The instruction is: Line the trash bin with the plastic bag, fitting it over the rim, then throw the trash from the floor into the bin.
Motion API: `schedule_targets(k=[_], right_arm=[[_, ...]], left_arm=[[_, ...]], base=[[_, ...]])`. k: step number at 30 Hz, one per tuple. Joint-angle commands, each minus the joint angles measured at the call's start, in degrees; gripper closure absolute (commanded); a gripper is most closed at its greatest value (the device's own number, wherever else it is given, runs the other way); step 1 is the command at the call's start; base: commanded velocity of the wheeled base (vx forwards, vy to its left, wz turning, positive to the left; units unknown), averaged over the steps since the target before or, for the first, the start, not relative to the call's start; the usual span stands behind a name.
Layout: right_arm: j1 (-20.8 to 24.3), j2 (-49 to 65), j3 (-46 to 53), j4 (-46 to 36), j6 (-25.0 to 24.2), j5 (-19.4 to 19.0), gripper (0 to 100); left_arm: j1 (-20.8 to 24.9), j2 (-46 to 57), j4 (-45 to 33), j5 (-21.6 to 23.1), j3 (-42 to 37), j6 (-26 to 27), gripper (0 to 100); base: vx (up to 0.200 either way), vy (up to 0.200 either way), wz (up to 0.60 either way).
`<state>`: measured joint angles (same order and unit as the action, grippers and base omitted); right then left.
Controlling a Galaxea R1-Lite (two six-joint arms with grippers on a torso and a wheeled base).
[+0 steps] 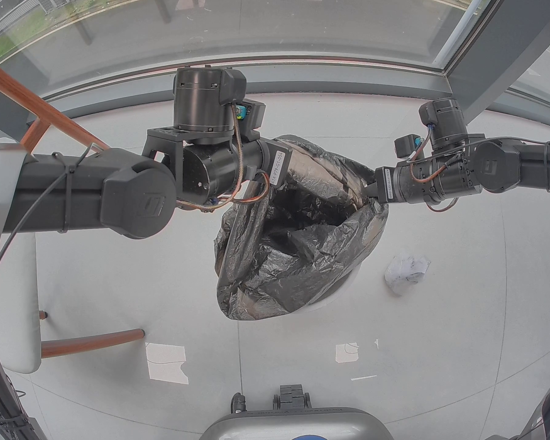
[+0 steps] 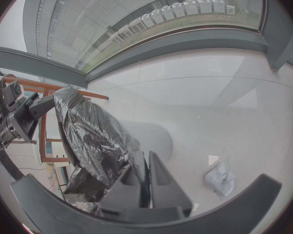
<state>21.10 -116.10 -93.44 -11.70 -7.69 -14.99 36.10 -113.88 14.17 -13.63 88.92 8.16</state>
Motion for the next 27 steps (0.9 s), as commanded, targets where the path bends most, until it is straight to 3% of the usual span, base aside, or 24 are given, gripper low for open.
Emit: schedule_targets(k=[1, 8, 14, 27], right_arm=[[-1.24, -1.32, -1.31, 1.33, -0.31, 0.23, 0], [-1.06, 5.54, 2.74, -1.13, -0.48, 0.05, 0], [0.96, 13.18, 12.05, -1.92, -0.48, -0.21, 0], [-2.91, 24.08, 19.61, -1.66, -0.75, -0.56, 0]], left_arm=[[-0.15, -1.16, 0.6, -0.08, 0.29, 0.46, 100], [-0.24, -1.08, 0.78, -0.26, 0.29, 0.9, 100], [-1.03, -1.08, 0.78, -0.26, 0.47, 2.22, 100], [-1.73, -2.39, 0.86, -0.35, 0.64, 3.89, 100]], base=[[0.0, 0.0, 0.0], [0.0, 0.0, 0.0], [0.0, 0.0, 0.0], [0.0, 0.0, 0.0]])
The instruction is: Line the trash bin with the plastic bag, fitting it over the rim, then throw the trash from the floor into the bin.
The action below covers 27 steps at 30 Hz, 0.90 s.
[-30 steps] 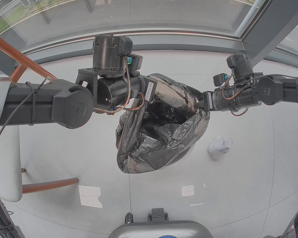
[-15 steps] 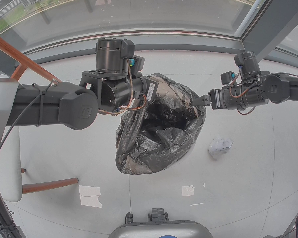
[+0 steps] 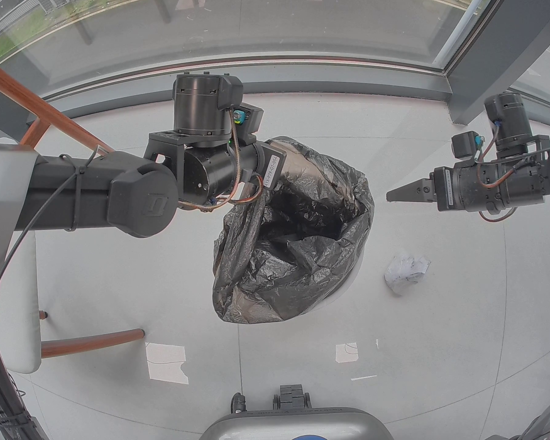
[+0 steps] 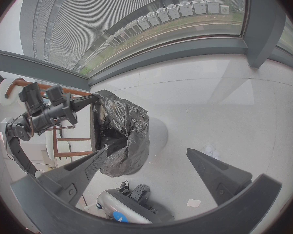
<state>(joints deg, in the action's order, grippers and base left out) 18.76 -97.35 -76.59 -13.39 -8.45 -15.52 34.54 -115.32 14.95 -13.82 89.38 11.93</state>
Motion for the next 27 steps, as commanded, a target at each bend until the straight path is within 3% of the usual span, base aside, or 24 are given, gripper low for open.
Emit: schedule_targets(k=[1, 9, 10, 15, 19, 27], right_arm=[[-0.57, 5.6, 2.94, 0.03, 0.01, -0.04, 0], [-0.48, 10.08, 8.65, 0.11, 0.1, 0.05, 0], [-0.48, 10.08, 8.65, 0.11, 0.1, 0.05, 0], [-0.48, 12.89, 11.73, 0.2, 0.1, 0.05, 0], [-0.57, 13.59, 12.08, 0.2, 0.01, 0.05, 0], [-0.57, 13.59, 12.96, 1.34, -0.08, 0.14, 0]], left_arm=[[-0.17, -0.96, 0.08, -0.15, 0.18, 0.11, 100], [-0.79, -2.45, 4.65, -0.41, 0.18, 0.02, 100], [-0.79, -2.45, 4.65, -0.41, 0.18, 0.02, 0], [-2.19, -2.54, 7.91, -0.68, -0.17, 0.46, 0], [-4.74, -1.84, 7.99, 0.2, -1.93, 5.2, 0], [-4.74, 1.15, 7.47, 5.39, -7.73, 5.64, 0]], base=[[0.0, 0.0, 0.0], [0.0, 0.0, 0.0], [0.0, 0.0, 0.0], [0.0, 0.0, 0.0], [0.0, 0.0, 0.0], [0.0, 0.0, 0.0]])
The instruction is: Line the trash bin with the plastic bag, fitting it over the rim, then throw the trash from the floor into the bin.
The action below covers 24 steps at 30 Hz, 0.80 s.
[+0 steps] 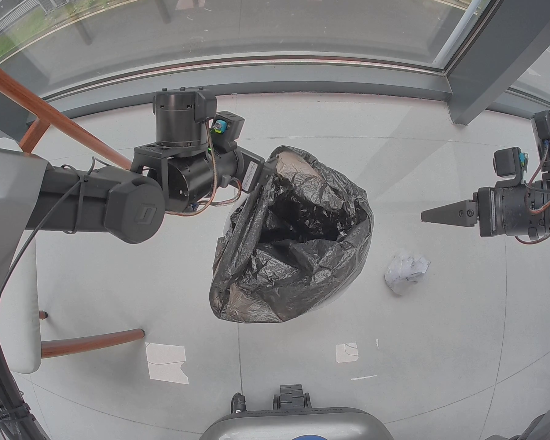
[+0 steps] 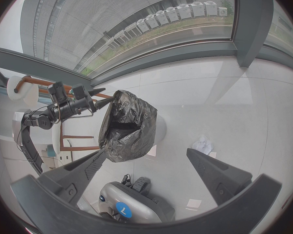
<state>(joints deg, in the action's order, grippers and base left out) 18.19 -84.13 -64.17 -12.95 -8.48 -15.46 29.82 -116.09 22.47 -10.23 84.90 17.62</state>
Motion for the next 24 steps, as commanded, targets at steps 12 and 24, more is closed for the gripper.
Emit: schedule_targets(k=[12, 24], right_arm=[[0.0, 0.46, 4.93, 8.38, 0.14, 0.16, 0], [0.0, 0.46, 5.02, 8.46, 0.14, 0.08, 0]], left_arm=[[0.33, 7.9, -5.86, 10.14, -10.98, 0.84, 0], [0.24, 7.63, -5.94, 10.4, -15.81, 0.93, 0]], base=[[0.0, 0.0, 0.0], [0.0, 0.0, 0.0]])
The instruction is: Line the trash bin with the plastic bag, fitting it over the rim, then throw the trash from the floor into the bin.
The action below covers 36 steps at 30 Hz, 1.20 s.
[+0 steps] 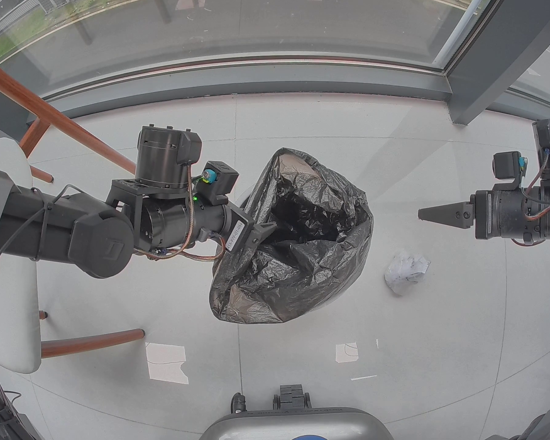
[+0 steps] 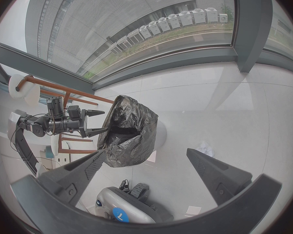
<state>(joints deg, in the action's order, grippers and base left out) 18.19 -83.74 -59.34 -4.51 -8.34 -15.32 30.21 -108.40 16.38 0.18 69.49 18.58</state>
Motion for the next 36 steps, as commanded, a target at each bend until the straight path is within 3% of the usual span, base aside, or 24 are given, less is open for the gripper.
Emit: schedule_targets(k=[1, 4, 5, 14, 20, 29, 36], right_arm=[[0.09, 0.07, 0.11, -0.06, -0.01, -0.06, 0], [0.09, 0.07, -0.07, 0.03, -0.01, -0.06, 0], [0.09, 0.07, -0.07, 0.03, -0.01, -0.06, 0], [0.09, 0.86, 0.02, 0.03, -0.01, -0.15, 0], [0.09, 0.94, 0.11, 0.03, -0.01, -0.15, 0], [0.09, 0.94, 0.02, 0.03, 0.08, -0.15, 0], [0.09, 1.74, 0.11, 0.03, 0.16, -0.15, 0]], left_arm=[[-0.06, -0.32, 0.23, 0.08, -0.14, -0.12, 0], [-0.06, -1.2, 0.14, 0.17, -0.32, -0.03, 0], [-0.06, -1.2, 0.14, 0.17, -0.32, -0.03, 100], [0.29, -2.43, 0.23, 0.08, -0.05, -0.56, 100], [0.64, -0.85, -0.39, -0.18, 4.17, -0.74, 100], [-0.06, 4.69, -7.77, -4.84, 6.54, -0.39, 100], [-5.77, 3.63, -2.94, -5.63, 8.74, -0.12, 100]], base=[[0.0, 0.0, 0.0], [0.0, 0.0, 0.0], [0.0, 0.0, 0.0], [0.0, 0.0, 0.0], [0.0, 0.0, 0.0], [0.0, 0.0, 0.0], [0.0, 0.0, 0.0]])
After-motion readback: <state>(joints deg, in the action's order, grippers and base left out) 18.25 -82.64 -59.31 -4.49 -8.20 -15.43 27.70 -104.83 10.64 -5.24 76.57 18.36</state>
